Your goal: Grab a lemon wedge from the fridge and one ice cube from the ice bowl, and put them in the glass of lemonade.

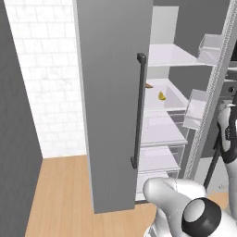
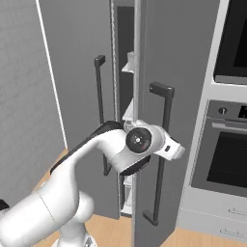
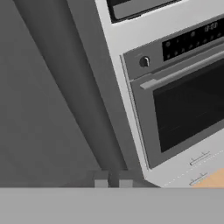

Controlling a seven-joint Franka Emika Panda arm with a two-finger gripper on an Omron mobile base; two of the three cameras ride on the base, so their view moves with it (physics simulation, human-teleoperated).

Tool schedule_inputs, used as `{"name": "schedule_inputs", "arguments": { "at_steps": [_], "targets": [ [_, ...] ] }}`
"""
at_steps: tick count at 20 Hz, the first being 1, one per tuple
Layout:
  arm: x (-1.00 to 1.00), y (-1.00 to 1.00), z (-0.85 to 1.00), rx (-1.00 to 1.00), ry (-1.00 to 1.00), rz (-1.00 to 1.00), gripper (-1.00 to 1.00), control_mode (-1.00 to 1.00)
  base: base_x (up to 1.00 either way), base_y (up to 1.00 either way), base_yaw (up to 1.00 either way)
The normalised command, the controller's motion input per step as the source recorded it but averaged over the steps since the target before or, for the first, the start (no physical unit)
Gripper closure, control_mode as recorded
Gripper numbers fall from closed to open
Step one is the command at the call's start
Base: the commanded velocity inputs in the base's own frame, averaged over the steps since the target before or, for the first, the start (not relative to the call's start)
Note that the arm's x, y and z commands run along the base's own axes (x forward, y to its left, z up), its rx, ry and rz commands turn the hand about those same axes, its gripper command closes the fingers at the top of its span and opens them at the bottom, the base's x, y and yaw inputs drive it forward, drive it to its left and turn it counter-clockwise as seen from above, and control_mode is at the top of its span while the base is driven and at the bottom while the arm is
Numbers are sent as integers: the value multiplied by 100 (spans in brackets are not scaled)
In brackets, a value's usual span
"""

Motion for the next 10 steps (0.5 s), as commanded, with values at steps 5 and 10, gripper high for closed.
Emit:
{"name": "schedule_inputs", "arguments": {
  "at_steps": [5, 10],
  "targets": [
    [-100, -38, 25, 2, 1, -5, -100, -100, 0, 0, 0],
    [-95, 60, 40, -16, -7, 0, -100, -100, 0, 0, 0]
  ]
}}
